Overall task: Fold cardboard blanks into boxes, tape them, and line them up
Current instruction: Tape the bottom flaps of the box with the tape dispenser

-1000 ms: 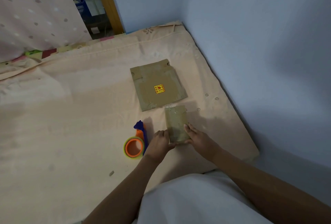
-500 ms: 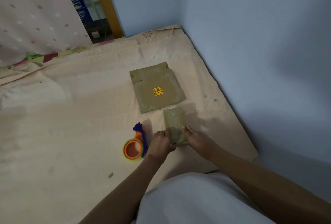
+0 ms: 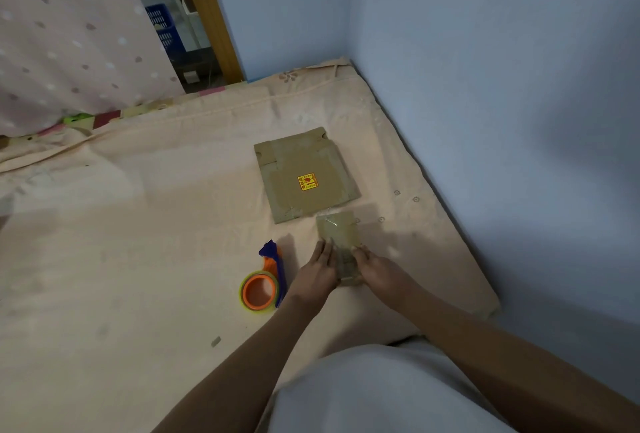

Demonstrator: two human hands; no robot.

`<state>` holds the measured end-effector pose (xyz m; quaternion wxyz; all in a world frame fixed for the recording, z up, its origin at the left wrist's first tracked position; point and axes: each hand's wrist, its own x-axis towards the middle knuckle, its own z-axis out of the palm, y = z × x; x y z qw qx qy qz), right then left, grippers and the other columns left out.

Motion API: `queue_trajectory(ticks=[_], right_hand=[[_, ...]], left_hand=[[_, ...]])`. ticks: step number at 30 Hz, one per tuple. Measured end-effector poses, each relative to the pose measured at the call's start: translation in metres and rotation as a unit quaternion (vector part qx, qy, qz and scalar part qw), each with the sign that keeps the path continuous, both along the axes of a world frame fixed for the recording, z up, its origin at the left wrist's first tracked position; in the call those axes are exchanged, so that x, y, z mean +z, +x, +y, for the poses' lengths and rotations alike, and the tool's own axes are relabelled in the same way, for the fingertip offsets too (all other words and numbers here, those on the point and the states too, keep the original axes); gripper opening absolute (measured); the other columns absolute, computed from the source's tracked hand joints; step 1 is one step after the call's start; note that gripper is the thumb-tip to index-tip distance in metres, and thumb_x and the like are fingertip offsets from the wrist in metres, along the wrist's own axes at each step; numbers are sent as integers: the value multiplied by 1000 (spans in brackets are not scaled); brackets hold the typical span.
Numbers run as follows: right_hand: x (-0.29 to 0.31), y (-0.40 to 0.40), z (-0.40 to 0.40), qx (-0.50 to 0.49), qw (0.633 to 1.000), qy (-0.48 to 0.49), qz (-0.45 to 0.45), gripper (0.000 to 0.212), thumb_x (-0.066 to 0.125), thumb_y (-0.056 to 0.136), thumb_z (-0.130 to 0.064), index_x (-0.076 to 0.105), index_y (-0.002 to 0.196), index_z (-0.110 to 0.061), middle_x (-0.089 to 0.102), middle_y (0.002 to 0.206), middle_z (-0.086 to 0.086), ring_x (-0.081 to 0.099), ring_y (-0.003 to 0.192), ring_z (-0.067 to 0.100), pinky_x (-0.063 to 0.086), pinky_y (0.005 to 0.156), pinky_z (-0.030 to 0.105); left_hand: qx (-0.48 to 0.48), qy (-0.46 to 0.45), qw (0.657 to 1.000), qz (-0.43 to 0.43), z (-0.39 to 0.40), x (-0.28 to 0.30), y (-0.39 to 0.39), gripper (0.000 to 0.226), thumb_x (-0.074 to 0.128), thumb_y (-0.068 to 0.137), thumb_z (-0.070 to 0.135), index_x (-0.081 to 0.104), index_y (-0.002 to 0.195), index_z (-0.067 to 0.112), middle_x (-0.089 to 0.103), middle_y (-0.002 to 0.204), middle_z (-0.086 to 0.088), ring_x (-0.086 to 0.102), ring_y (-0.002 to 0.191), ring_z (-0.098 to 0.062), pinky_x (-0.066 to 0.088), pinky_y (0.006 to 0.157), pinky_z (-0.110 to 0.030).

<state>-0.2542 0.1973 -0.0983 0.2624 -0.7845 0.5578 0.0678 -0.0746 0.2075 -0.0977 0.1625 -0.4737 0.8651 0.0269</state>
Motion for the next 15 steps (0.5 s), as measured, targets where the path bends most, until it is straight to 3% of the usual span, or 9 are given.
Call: queue_trajectory(ticks=[2, 4, 7, 11, 15], right_hand=[[6, -1, -1, -33, 997, 52, -43, 52, 30, 109, -26, 20, 157, -8, 23, 162, 21, 37, 143, 34, 33, 116, 38], [7, -5, -2, -28, 997, 47, -56, 52, 30, 108, -25, 21, 157, -10, 22, 163, 19, 35, 145, 34, 30, 118, 38], [7, -9, -2, -19, 996, 53, -64, 54, 32, 108, -17, 17, 158, -8, 19, 164, 21, 33, 146, 35, 28, 119, 38], [5, -13, -3, 17, 998, 41, -36, 57, 33, 107, -17, 13, 159, -8, 15, 165, 19, 27, 149, 33, 24, 121, 37], [2, -16, -7, 77, 997, -1, -26, 56, 25, 108, -37, 21, 159, -14, 20, 166, 8, 24, 151, 29, 21, 121, 39]], left_hand=[[0, 3, 1000, -1, 0, 4, 2, 65, 44, 104, 18, 11, 151, -12, 9, 158, -34, 1, 149, -44, -3, 123, -44], [-10, -20, 999, 27, -1, 8, 4, 62, 47, 102, 20, 23, 150, -10, 16, 159, -30, 7, 149, -43, -6, 119, -40], [-3, -31, 998, 51, -4, 20, 7, 65, 67, 93, 26, 41, 144, -7, 30, 156, -26, 22, 148, -39, 2, 117, -33], [9, 28, 998, 48, -6, 20, 12, 70, 44, 105, 22, 2, 153, -5, -1, 162, -25, -7, 151, -35, -14, 112, -28], [11, 46, 996, 74, -2, 28, 9, 70, 43, 105, 20, 0, 153, -7, -3, 162, -26, -8, 151, -35, -20, 106, -26]])
